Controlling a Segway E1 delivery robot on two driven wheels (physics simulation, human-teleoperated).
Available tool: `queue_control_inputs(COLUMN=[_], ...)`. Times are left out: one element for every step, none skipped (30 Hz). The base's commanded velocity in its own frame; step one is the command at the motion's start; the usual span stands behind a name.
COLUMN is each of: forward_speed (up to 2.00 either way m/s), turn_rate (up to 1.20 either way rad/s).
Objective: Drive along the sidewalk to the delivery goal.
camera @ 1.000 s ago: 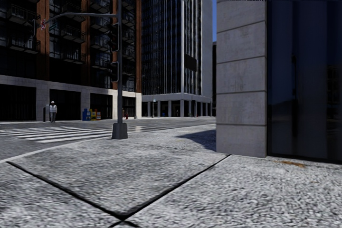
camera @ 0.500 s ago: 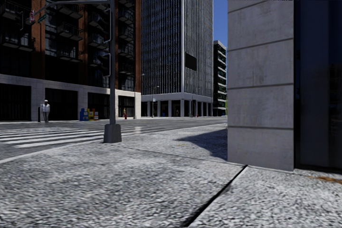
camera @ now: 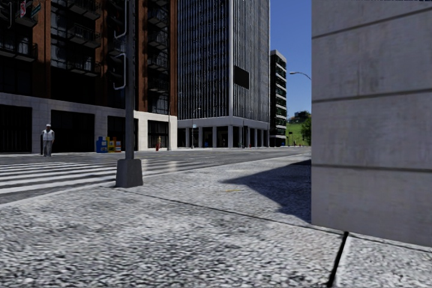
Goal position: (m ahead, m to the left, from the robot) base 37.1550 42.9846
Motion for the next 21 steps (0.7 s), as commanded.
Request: queue_control_inputs(forward_speed=[1.5,1.5,1.5,1.5,1.5,1.5,1.5,1.5,1.5,1.5,1.5,1.5,1.5,1.5,1.5,1.5,1.5,1.5,1.5,1.5,1.5], turn_rate=[0.0,0.0,0.0,0.0,0.0,0.0,0.0,0.0,0.0,0.0,0.0,0.0,0.0,0.0,0.0,0.0,0.0,0.0,0.0,0.0,0.0])
